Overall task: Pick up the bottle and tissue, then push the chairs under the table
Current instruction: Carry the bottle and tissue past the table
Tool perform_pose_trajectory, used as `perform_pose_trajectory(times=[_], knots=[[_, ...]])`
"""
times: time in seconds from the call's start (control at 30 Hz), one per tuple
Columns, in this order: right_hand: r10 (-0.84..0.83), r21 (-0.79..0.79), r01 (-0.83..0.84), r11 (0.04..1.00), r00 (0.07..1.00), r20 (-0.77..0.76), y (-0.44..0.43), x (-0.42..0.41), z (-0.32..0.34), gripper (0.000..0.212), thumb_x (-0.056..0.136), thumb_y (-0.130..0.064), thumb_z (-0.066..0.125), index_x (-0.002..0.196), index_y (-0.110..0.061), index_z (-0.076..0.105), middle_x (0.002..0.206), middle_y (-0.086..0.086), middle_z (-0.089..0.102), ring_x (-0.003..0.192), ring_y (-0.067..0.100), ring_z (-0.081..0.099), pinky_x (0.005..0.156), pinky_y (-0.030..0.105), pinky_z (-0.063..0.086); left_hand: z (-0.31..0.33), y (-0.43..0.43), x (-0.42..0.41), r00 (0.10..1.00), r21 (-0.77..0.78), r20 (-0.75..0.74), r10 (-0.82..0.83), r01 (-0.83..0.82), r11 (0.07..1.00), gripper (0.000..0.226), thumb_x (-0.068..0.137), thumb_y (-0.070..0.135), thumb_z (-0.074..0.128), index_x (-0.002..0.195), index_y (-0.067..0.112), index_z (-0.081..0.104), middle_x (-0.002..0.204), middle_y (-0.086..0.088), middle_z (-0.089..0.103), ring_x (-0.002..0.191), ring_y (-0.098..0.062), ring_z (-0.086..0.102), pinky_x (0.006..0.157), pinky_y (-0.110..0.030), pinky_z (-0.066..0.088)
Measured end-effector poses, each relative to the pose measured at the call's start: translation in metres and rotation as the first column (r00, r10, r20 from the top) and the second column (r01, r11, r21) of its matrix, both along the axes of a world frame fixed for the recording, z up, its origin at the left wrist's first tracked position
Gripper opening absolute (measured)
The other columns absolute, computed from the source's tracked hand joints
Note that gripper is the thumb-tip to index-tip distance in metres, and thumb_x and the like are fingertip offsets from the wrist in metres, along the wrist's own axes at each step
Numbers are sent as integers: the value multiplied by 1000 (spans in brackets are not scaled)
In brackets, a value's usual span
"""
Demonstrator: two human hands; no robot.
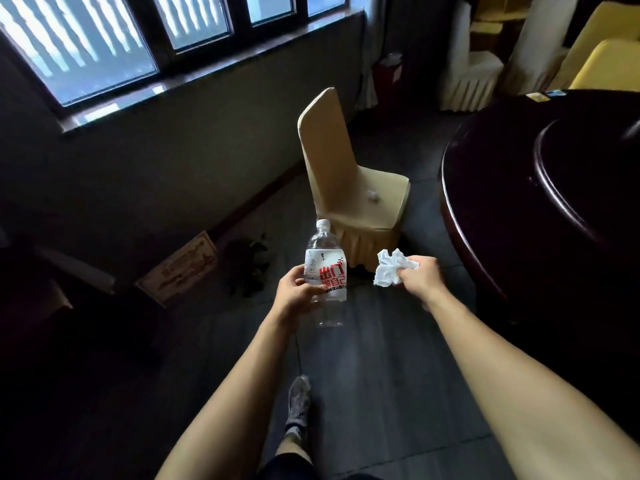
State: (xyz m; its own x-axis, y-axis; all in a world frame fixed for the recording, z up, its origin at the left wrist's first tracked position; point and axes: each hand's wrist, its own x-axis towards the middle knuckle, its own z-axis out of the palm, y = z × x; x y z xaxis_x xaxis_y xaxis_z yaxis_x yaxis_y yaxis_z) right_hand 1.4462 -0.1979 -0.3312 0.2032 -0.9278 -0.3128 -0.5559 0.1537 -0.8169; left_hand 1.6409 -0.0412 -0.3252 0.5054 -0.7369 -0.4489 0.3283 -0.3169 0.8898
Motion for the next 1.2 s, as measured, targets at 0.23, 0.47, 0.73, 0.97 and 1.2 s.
perform_pose_trajectory(times=[0.23,0.47,0.73,0.97,1.2], knots=[[-149,-8,149,989,989,22,-83,88,1,16,68,-2,61,66,-15,70,72,5,71,69,19,63,65,32,49,-4,-105,116,994,2,18,-112,112,994,50,76,-14,72,121,6,63,108,-21,73,89,-30,72,74,-41,59],[-237,23,236,972,971,29,-146,139,0,14,74,2,61,75,-6,72,71,4,65,67,16,58,62,30,42,-6,-195,189,981,16,28,-191,191,981,49,76,-13,74,120,3,62,103,-18,74,90,-30,73,76,-42,60],[-332,61,330,942,943,21,-236,155,-24,11,76,4,60,80,2,71,73,7,64,70,19,59,64,32,44,-19,-302,217,962,29,15,-273,272,962,49,73,-11,76,119,0,62,110,-25,71,97,-37,70,86,-47,57],[-371,96,366,926,928,35,-346,162,-39,11,75,-12,63,68,-7,69,66,4,63,66,21,58,61,33,44,-18,-415,223,956,47,12,-294,293,955,52,67,-4,76,117,3,64,108,-24,72,94,-37,71,87,-54,57],[-381,143,380,914,924,-27,-448,165,-52,20,72,-10,58,53,-16,55,58,3,59,60,20,56,58,33,44,-21,-524,226,955,133,-10,-296,295,946,41,79,-14,67,114,7,64,103,-19,74,89,-35,73,88,-59,55]])
